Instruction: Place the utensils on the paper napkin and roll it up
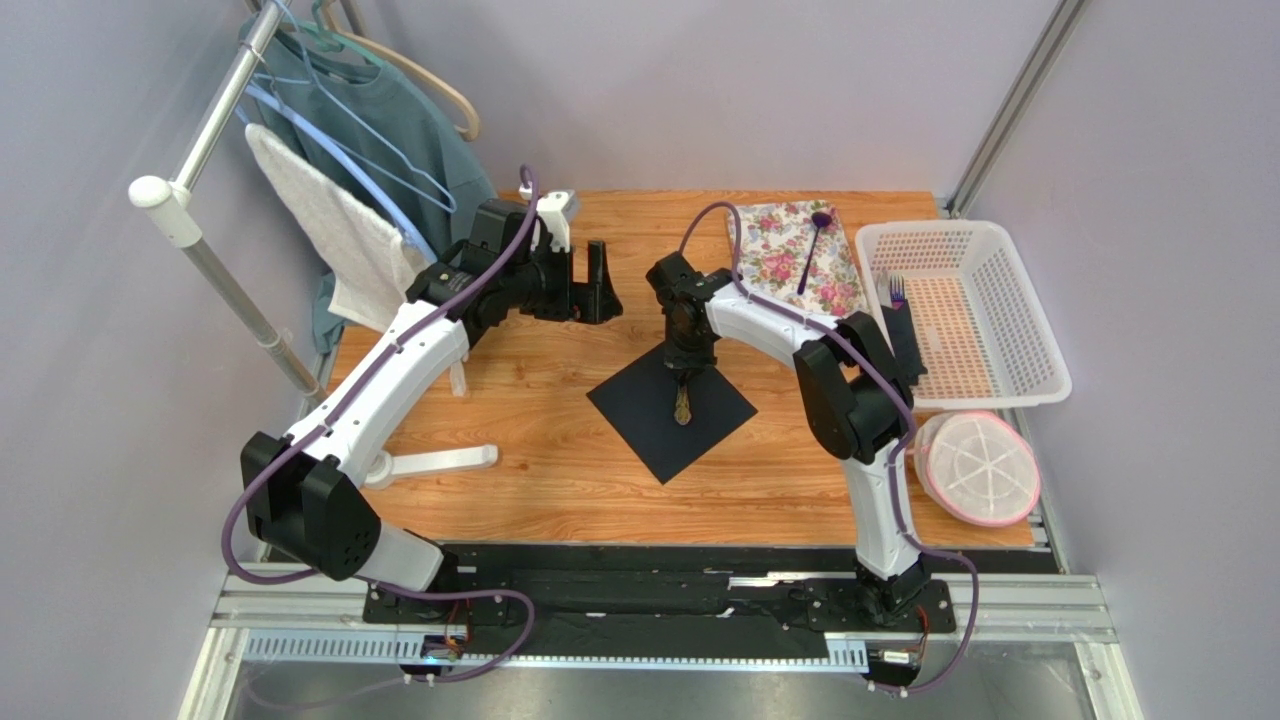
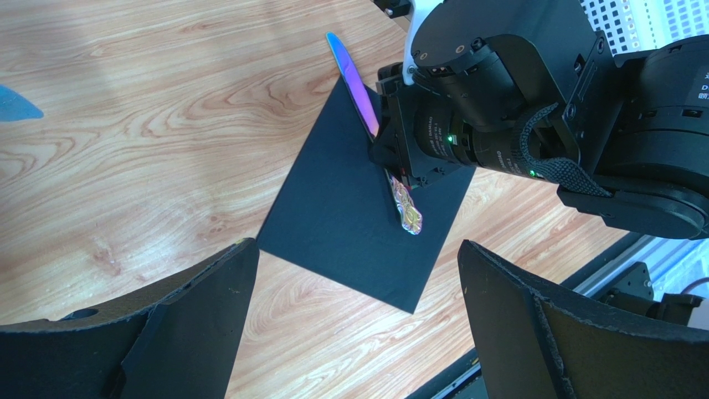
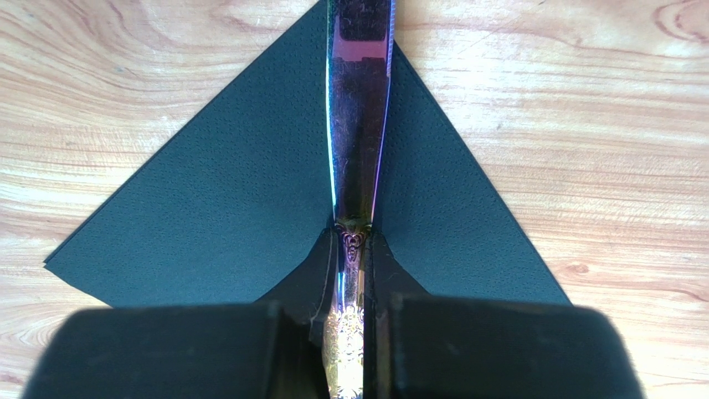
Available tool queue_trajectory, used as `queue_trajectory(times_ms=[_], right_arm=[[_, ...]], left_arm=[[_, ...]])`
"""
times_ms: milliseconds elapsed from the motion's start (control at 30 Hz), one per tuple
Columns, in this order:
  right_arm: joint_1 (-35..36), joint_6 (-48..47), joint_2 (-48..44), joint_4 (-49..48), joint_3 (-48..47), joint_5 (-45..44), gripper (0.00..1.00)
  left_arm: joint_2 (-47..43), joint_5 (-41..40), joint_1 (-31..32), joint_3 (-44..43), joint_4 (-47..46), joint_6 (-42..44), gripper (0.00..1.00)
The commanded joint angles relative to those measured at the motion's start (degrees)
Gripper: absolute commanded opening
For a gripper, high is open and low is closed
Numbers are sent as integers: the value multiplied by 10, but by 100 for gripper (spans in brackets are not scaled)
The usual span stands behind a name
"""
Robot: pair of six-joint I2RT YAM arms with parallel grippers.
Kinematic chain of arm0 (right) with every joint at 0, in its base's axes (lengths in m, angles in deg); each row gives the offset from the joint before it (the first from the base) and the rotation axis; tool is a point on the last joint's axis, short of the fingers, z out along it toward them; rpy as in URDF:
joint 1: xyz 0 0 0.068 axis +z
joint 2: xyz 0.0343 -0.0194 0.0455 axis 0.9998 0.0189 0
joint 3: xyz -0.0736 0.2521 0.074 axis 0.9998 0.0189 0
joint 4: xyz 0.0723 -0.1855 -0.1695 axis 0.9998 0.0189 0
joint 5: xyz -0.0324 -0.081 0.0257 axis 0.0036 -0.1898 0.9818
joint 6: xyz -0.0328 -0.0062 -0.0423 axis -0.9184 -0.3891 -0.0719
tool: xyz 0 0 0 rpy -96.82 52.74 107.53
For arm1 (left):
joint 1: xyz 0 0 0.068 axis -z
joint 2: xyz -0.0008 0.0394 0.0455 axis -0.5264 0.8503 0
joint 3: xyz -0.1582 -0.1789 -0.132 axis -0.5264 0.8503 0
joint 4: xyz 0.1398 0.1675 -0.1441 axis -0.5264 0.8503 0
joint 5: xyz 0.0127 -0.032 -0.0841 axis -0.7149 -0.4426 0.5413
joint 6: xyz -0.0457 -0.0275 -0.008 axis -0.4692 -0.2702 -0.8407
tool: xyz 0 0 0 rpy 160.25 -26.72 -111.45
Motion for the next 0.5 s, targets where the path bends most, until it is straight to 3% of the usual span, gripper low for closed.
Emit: queue_trajectory(times_ms=[0,467], right_arm=[[5,15,-12,-7,-22,-13,3],[6,19,-27,-9,0,-20,4]], left_arm=[[-10,10,-4,-7,-16,-8,99],[-6,13,-4,-10,-17,-11,99]])
